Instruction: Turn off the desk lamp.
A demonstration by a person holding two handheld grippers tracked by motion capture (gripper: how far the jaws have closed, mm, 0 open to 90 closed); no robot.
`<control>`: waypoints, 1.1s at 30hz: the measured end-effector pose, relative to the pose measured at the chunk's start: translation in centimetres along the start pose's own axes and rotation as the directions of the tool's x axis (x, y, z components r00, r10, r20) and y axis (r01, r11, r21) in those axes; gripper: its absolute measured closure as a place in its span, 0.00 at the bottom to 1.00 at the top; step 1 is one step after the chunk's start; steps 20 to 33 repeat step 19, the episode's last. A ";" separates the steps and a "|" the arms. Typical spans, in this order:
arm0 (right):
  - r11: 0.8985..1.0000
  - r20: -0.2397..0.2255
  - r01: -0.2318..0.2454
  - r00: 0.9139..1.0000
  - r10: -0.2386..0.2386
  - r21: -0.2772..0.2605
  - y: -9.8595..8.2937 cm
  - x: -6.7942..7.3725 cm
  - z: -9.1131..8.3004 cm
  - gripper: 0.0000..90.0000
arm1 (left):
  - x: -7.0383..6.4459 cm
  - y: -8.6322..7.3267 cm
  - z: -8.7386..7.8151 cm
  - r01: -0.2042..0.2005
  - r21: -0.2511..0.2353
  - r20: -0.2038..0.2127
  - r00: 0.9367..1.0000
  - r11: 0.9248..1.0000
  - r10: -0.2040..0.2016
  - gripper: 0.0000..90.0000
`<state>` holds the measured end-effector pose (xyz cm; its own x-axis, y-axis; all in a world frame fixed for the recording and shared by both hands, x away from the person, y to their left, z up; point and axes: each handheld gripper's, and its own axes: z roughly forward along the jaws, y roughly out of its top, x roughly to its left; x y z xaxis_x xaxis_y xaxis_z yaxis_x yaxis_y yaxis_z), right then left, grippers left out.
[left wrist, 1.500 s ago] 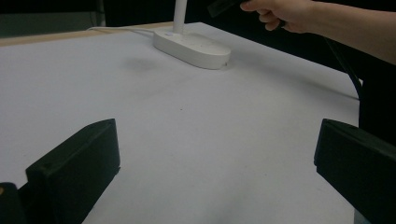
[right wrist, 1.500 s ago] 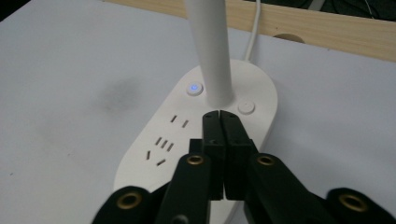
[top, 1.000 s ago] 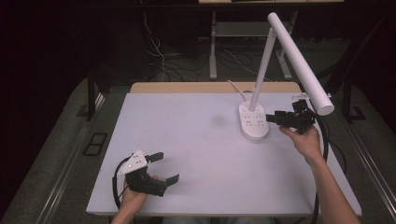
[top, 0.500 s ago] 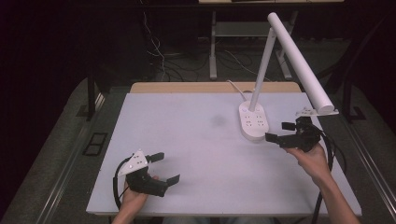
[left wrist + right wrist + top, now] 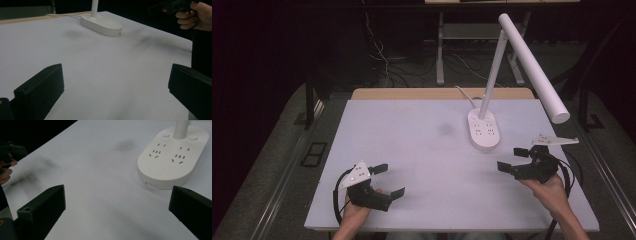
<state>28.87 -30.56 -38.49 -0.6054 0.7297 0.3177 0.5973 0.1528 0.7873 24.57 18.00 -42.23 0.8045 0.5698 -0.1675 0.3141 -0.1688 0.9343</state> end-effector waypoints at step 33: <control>0.999 -0.033 0.037 0.999 -0.037 0.009 -4.4 2.8 0.3 0.01 | 0.0 0.0 0.0 -0.006 0.002 -0.004 1.000 1.000 0.006 0.00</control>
